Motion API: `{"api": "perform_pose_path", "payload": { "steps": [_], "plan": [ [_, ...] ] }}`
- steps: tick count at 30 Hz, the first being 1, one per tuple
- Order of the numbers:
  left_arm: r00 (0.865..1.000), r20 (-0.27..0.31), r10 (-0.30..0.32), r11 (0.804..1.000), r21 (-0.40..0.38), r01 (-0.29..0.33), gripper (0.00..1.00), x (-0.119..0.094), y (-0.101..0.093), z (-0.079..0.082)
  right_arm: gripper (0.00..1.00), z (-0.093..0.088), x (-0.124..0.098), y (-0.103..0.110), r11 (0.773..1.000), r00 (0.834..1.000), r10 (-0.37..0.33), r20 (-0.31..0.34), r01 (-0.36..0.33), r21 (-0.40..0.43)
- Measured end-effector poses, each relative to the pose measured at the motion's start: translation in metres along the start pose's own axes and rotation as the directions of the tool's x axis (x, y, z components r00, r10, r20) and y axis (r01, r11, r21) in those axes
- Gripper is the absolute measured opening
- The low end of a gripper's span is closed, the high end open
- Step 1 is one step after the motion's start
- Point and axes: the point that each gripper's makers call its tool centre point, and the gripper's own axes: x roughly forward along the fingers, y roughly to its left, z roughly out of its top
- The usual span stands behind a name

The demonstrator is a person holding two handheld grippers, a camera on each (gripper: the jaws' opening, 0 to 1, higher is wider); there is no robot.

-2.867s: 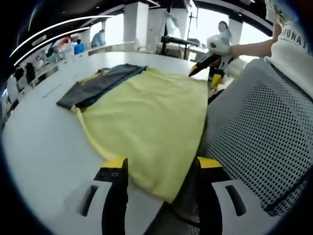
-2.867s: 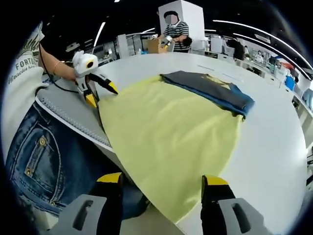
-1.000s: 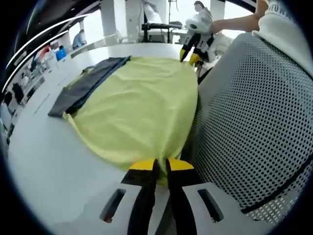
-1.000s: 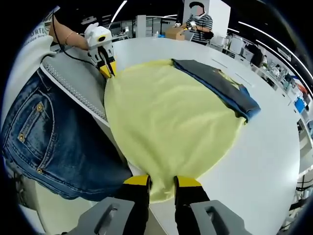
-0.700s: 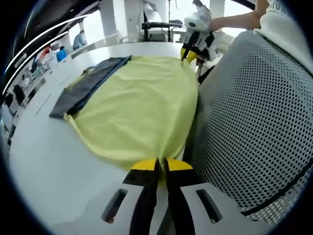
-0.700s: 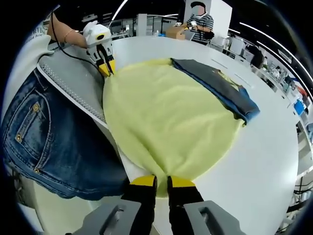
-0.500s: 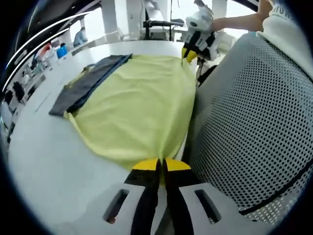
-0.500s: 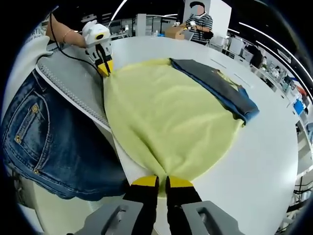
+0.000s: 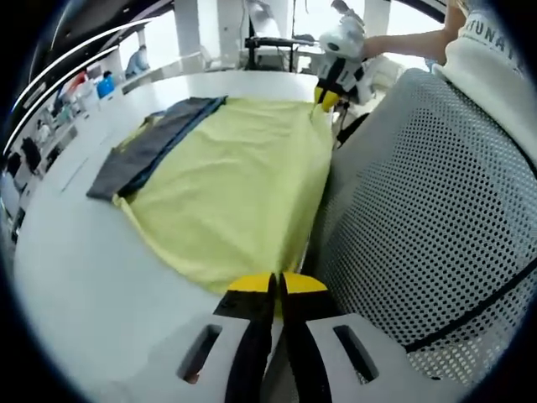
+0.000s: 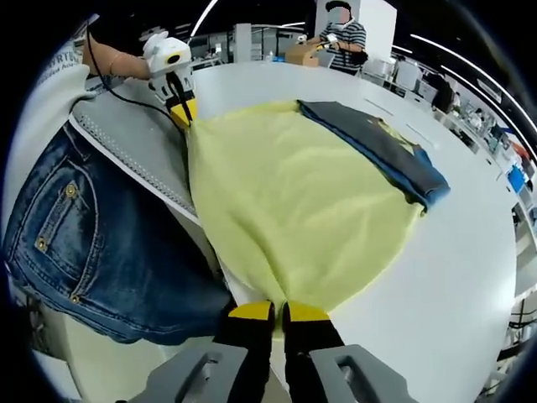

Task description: Fold the garment on the visible template until the final outline fits inside the template.

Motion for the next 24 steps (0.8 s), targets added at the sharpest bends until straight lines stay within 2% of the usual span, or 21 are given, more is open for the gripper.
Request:
{"api": "perform_pose_path", "payload": {
  "steps": [14,19,24],
  "plan": [
    [0.999,0.002,-0.047,0.999,-0.017,0.047,0.00,-0.018,-0.013,0.000,0.00,0.009,-0.014,0.013,0.999,0.999,0.052,0.001,-0.052,0.008],
    [0.998,0.013,-0.059,0.998,-0.035,0.059,0.00,-0.027,-0.010,0.008,0.00,0.021,-0.020,0.005,1.000,1.000,0.021,0.018,-0.020,-0.023],
    [0.999,0.022,-0.048,0.999,-0.015,0.049,0.00,-0.037,0.002,0.020,0.00,0.035,-0.027,-0.006,0.998,0.999,-0.010,0.031,0.012,-0.057]
  ]
}}
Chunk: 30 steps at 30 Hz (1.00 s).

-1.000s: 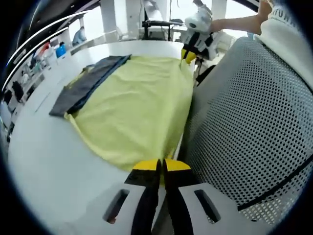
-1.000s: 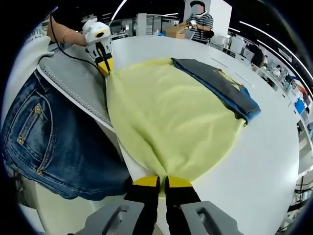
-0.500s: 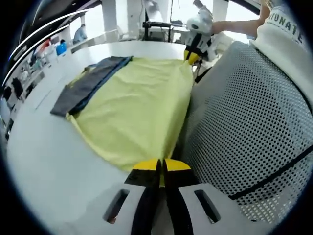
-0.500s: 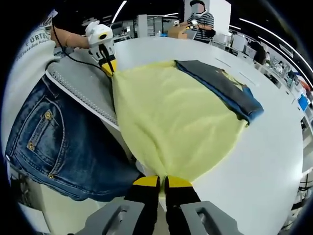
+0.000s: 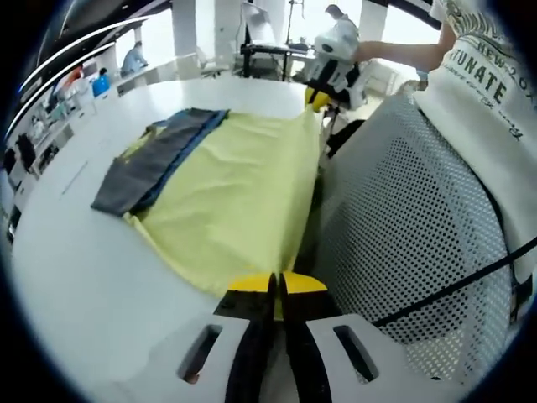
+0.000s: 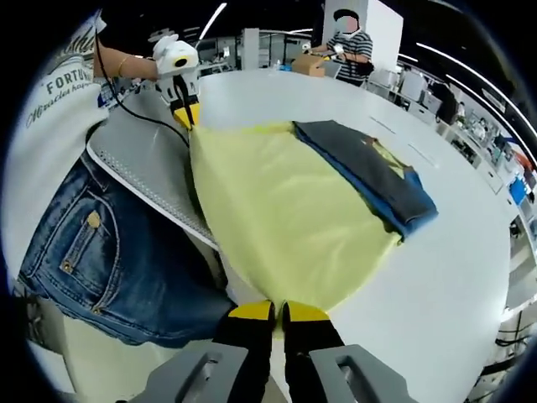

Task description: Fold the garment on the visible template until the final outline fits inside the template.

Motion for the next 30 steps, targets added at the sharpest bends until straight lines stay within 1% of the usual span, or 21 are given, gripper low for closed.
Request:
{"api": "perform_pose_path", "payload": {
  "steps": [2,8,15,18,24,26,29,30],
  "plan": [
    [1.000,0.006,0.004,1.000,0.004,-0.004,0.00,-0.004,0.005,0.005,0.00,0.007,-0.004,-0.004,1.000,1.000,-0.013,0.004,0.013,-0.023],
    [1.000,0.008,0.011,0.999,0.040,-0.011,0.00,-0.012,0.020,0.019,0.00,0.020,-0.010,-0.019,0.998,0.999,-0.035,0.018,0.036,-0.054],
    [0.999,0.032,0.043,0.996,0.077,-0.045,0.00,-0.024,0.049,0.041,0.00,0.037,-0.017,-0.043,0.994,0.997,-0.074,0.032,0.077,-0.084],
    [0.998,0.040,0.054,0.994,0.088,-0.057,0.00,-0.027,0.059,0.048,0.00,0.046,-0.019,-0.055,0.989,0.994,-0.100,0.037,0.104,-0.105],
    [0.996,0.037,0.085,0.986,0.139,-0.089,0.00,-0.031,0.081,0.064,0.00,0.062,-0.022,-0.078,0.981,0.989,-0.139,0.042,0.143,-0.132],
    [0.994,0.032,0.103,0.983,0.146,-0.107,0.00,-0.033,0.091,0.069,0.00,0.066,-0.022,-0.085,0.979,0.988,-0.147,0.047,0.152,-0.136],
    [0.992,0.043,0.121,0.979,0.157,-0.126,0.00,-0.036,0.106,0.079,0.00,0.072,-0.022,-0.096,0.973,0.985,-0.164,0.043,0.169,-0.156],
    [0.992,0.044,0.122,0.979,0.157,-0.128,0.00,-0.036,0.107,0.080,0.00,0.075,-0.023,-0.101,0.971,0.984,-0.171,0.045,0.176,-0.160]
  ]
}}
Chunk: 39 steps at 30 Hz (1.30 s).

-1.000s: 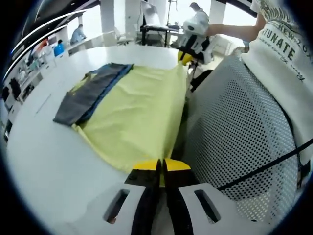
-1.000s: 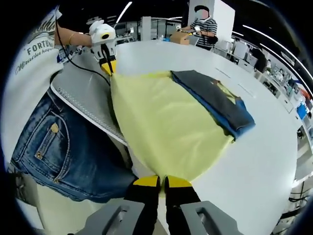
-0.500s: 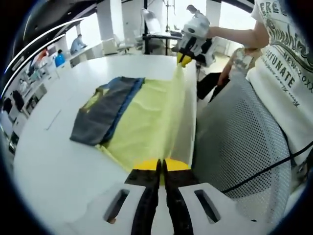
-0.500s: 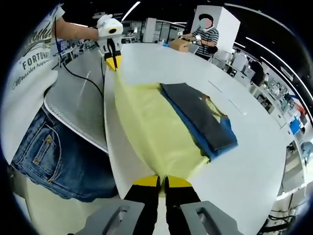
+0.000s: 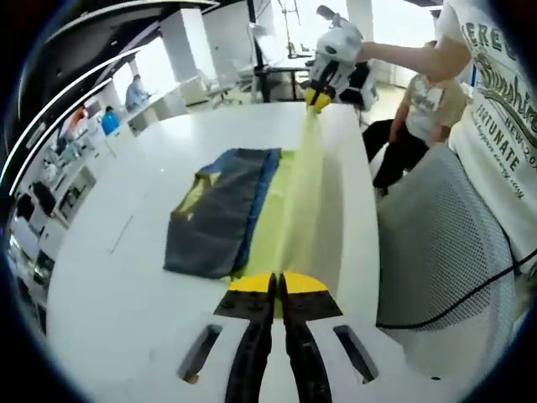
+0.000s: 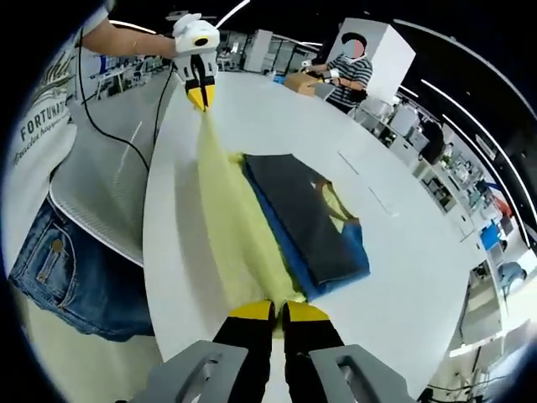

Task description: Fold the garment on the visible template until the final outline fits inside the template.

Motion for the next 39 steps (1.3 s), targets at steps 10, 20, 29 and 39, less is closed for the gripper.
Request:
{"api": "perform_pose_path", "payload": {
  "steps": [10,20,29,39],
  "plan": [
    [0.999,0.005,0.037,0.999,0.024,-0.037,0.00,0.002,0.035,0.011,0.00,0.013,0.006,-0.031,0.999,0.999,-0.047,0.012,0.048,-0.022],
    [0.995,0.018,0.096,0.995,0.037,-0.096,0.00,0.006,0.074,0.027,0.00,0.021,0.016,-0.066,0.991,0.991,-0.133,0.014,0.133,0.006],
    [0.990,0.018,0.136,0.990,0.042,-0.137,0.00,0.013,0.108,0.034,0.00,0.030,0.024,-0.095,0.980,0.980,-0.199,0.014,0.199,-0.005],
    [0.980,0.017,0.197,0.980,0.017,-0.197,0.00,0.020,0.138,0.037,0.00,0.036,0.038,-0.126,0.965,0.965,-0.261,0.010,0.261,-0.024]
  ]
}}
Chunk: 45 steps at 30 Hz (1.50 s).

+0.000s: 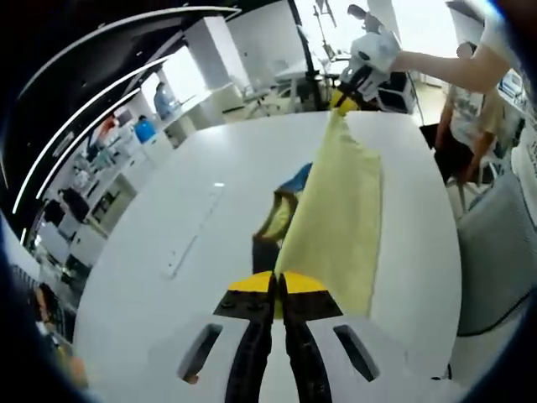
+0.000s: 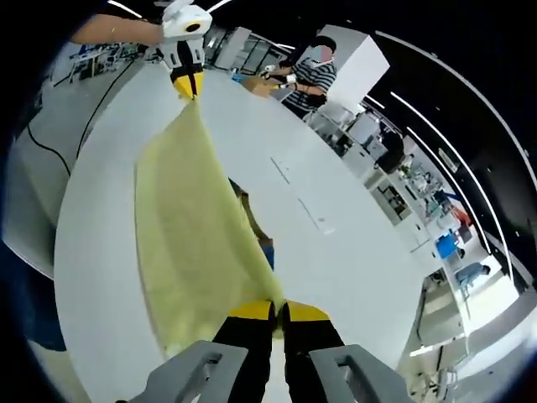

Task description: Fold the garment on the visible template until the final outline fits inside the template.

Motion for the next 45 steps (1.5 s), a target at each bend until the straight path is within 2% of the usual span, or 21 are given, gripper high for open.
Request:
{"api": "perform_pose_path", "payload": {
  "steps": [9,16,21,28,32,38,41,44,45],
  "plan": [
    [0.999,-0.028,0.046,0.999,-0.010,-0.047,0.00,0.015,0.020,-0.001,0.00,-0.002,0.026,-0.019,0.998,0.997,-0.068,-0.027,0.068,-0.012],
    [0.997,-0.057,0.044,0.997,-0.054,-0.048,0.00,0.032,0.032,-0.014,0.00,-0.006,0.049,-0.026,0.996,0.996,-0.082,-0.037,0.083,0.020],
    [0.996,-0.078,0.040,0.994,-0.097,-0.048,0.00,0.050,0.041,-0.026,0.00,-0.013,0.067,-0.028,0.995,0.996,-0.075,-0.052,0.079,0.059],
    [0.992,-0.121,0.020,0.989,-0.146,-0.037,0.00,0.077,0.049,-0.047,0.00,-0.024,0.094,-0.027,0.996,0.995,-0.056,-0.085,0.062,0.068],
    [0.990,-0.143,0.003,0.989,-0.146,-0.024,0.00,0.090,0.050,-0.057,0.00,-0.034,0.110,-0.022,0.998,0.993,-0.029,-0.115,0.035,0.055],
    [0.986,-0.166,-0.015,0.995,-0.100,-0.002,0.00,0.104,0.050,-0.069,0.00,-0.043,0.127,-0.021,0.998,0.991,-0.009,-0.137,0.018,0.062],
    [0.985,-0.170,-0.023,0.993,-0.121,0.002,0.00,0.110,0.052,-0.077,0.00,-0.045,0.133,-0.020,0.998,0.990,0.004,-0.139,0.005,0.064],
    [0.984,-0.177,-0.023,0.991,-0.136,-0.001,0.00,0.117,0.054,-0.085,0.00,-0.049,0.143,-0.020,0.988,0.992,0.040,-0.122,-0.021,0.153],
    [0.984,-0.178,-0.024,0.991,-0.136,-0.001,0.00,0.118,0.054,-0.086,0.00,-0.051,0.145,-0.021,0.988,0.991,0.043,-0.127,-0.023,0.154]
  ]
}}
